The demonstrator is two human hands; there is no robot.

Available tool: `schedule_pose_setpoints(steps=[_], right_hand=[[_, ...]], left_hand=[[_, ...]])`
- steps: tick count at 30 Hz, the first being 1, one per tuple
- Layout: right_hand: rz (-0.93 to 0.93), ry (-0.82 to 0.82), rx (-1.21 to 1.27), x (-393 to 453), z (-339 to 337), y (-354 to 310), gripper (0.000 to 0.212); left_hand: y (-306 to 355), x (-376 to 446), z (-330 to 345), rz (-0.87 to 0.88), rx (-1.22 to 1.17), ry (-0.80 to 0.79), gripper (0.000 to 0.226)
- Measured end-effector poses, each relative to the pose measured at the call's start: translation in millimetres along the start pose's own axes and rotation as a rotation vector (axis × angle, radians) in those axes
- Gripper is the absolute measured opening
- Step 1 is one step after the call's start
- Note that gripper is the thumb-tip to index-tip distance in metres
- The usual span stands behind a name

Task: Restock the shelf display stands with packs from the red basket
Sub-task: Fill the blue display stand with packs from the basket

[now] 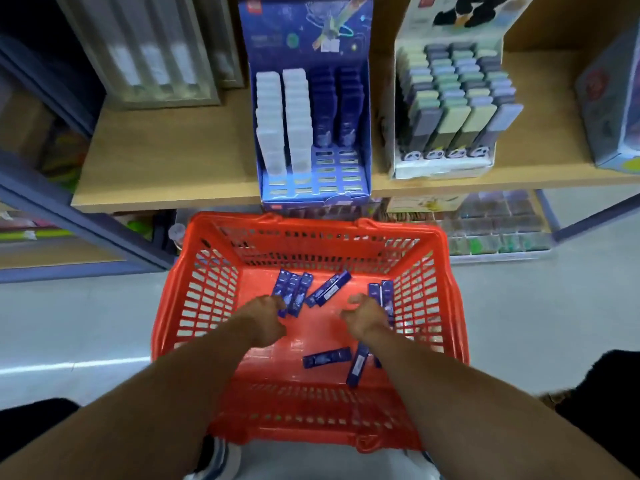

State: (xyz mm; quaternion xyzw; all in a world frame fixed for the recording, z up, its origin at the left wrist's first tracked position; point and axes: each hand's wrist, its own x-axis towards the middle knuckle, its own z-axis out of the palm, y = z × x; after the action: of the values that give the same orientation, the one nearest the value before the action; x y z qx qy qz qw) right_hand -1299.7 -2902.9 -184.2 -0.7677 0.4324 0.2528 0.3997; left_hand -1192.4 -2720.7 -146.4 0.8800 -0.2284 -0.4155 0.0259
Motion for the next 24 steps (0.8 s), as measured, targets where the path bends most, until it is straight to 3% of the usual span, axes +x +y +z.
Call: schedule_pose_setpoints(steps=[6,12,17,24], right_hand=[[0.246,0.015,0.322,54,45,-6,0.039],[0.313,0.145,0.291,93,54,-23,0.048],[0.291,0.164,0.249,104,51,-27,0.051],[0.254,0.090,0.142,98,40,-20,0.040]], left_hand=[[15,55,43,-0.006,-0.123,0.105,0.029],[14,85,64,-0.119,-0.191,0.261,0.025],[17,101,66,-0.131,-0.190,0.256,0.025],[16,98,63,-0.176,-0.200,0.086,0.026]])
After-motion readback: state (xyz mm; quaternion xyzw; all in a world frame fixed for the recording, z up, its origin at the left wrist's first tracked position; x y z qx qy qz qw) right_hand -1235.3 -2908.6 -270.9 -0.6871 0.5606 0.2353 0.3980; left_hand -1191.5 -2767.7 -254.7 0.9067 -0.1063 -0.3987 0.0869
